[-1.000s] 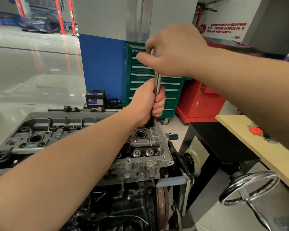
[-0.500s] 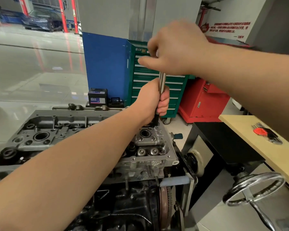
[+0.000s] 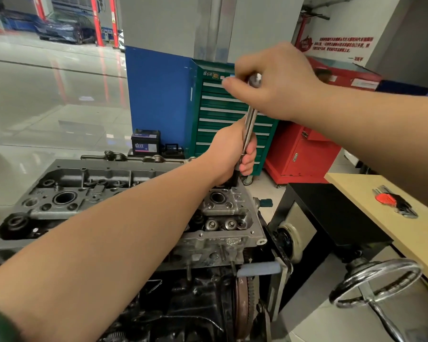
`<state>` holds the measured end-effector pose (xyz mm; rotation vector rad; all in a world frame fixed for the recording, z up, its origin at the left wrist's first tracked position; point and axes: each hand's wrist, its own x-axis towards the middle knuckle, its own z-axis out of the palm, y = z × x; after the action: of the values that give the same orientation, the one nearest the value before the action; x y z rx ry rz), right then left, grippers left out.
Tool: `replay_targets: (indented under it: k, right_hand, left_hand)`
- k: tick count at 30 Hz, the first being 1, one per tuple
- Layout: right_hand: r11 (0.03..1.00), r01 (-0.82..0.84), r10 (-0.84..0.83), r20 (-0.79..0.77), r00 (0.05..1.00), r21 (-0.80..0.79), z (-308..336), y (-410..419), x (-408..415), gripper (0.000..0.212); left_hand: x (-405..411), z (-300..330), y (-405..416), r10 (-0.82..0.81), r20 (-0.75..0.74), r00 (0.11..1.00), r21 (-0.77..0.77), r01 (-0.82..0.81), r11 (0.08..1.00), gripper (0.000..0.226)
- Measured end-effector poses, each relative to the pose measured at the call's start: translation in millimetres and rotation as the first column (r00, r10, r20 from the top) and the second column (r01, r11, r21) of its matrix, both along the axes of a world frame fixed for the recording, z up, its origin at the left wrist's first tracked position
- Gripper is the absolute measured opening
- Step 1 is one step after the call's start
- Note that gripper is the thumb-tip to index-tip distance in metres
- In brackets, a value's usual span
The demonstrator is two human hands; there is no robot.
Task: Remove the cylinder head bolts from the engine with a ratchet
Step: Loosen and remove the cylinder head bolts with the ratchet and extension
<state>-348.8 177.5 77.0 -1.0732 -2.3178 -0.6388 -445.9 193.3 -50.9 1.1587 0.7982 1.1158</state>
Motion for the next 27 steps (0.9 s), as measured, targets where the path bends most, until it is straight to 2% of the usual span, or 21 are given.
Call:
replay_targets:
  k: [1,2,3,5,6,8,9,11,13,14,15,16,18,20,21,22,24,26,27]
  right_hand:
    - [0.989,-0.091,0.08,-0.099,0.992,-0.113,0,-1,6,0.035]
    - [0.981,-0.113,0.091,-0.143,0.986,-0.158,-1,-1,8,0.032]
    - [0.987,-0.067,0.049,-0.126,0.991,-0.149,0,1,7,0.032]
    - [0.981,0.19,-0.189,0.042,0.981,-0.024,4,10,-6,0.035]
    - [0.945,0.321,-0.327,0.118,0.938,0.067,6,11,-16,0.034]
    - [0.887,0.429,-0.455,0.17,0.874,0.17,7,5,-33,0.031]
    - [0.89,0.409,-0.443,0.169,0.881,0.199,6,2,-35,0.032]
    - [0.937,0.259,-0.287,0.096,0.953,0.233,0,1,-23,0.037]
    - [0.997,0.006,-0.005,-0.011,1.0,0.074,-3,-4,1,0.033]
    - [0.994,-0.103,0.1,-0.085,0.991,-0.024,-3,-8,9,0.03]
    - [0.989,-0.121,0.112,-0.112,0.987,-0.08,-2,-9,11,0.028]
    - [0.993,-0.072,0.064,-0.099,0.993,-0.088,-2,-7,9,0.027]
    - [0.981,0.193,-0.192,0.041,0.981,-0.021,3,2,-7,0.026]
    - [0.909,0.409,-0.417,0.142,0.898,0.085,7,1,-28,0.024]
    - [0.894,0.432,-0.446,0.159,0.881,0.119,7,-3,-35,0.025]
    - [0.897,0.415,-0.436,0.148,0.888,0.152,6,-6,-36,0.027]
    - [0.947,0.279,-0.291,0.06,0.955,0.163,1,-6,-21,0.031]
    - [1.0,0.02,-0.02,-0.052,0.998,0.008,-3,-10,3,0.03]
    - [0.995,-0.078,0.071,-0.106,0.992,-0.062,-3,-14,13,0.028]
  left_hand:
    - [2,2,-1,0.019,-0.009,1.0,-0.005,-0.019,1.0,0.077]
    - [4,3,-2,0.045,-0.017,0.999,-0.002,-0.045,0.999,0.076]
    - [5,3,-2,0.073,-0.02,0.997,0.006,-0.073,0.997,0.076]
    - [5,5,-2,0.13,0.02,0.991,0.017,-0.13,0.991,0.075]
    - [3,5,-3,0.151,0.058,0.987,0.019,-0.153,0.988,0.074]
    - [-1,5,-3,0.168,0.082,0.982,0.05,-0.172,0.984,0.073]
    - [-1,4,-5,0.16,0.075,0.984,0.058,-0.164,0.985,0.073]
    - [1,6,-7,0.112,0.06,0.992,0.048,-0.114,0.992,0.068]
    - [6,9,-9,0.063,0.009,0.998,0.051,-0.063,0.997,0.063]
    - [8,11,-10,0.046,-0.021,0.999,0.053,-0.045,0.998,0.061]
    - [9,13,-10,0.037,-0.043,0.998,0.051,-0.034,0.998,0.06]
    - [10,14,-10,0.04,-0.047,0.998,0.048,-0.038,0.998,0.061]
    - [9,13,-9,0.103,-0.027,0.994,0.044,-0.102,0.994,0.063]
    - [5,11,-9,0.197,-0.017,0.98,0.055,-0.196,0.979,0.061]
    - [5,10,-9,0.213,-0.003,0.977,0.053,-0.213,0.976,0.06]
    - [5,10,-9,0.196,0.015,0.981,0.037,-0.196,0.98,0.062]
    - [5,13,-10,0.102,0.013,0.995,0.033,-0.102,0.994,0.067]
    - [5,16,-10,0.0,-0.041,0.999,0.072,0.003,0.997,0.066]
    - [5,17,-11,-0.037,-0.068,0.997,0.087,0.042,0.995,0.064]
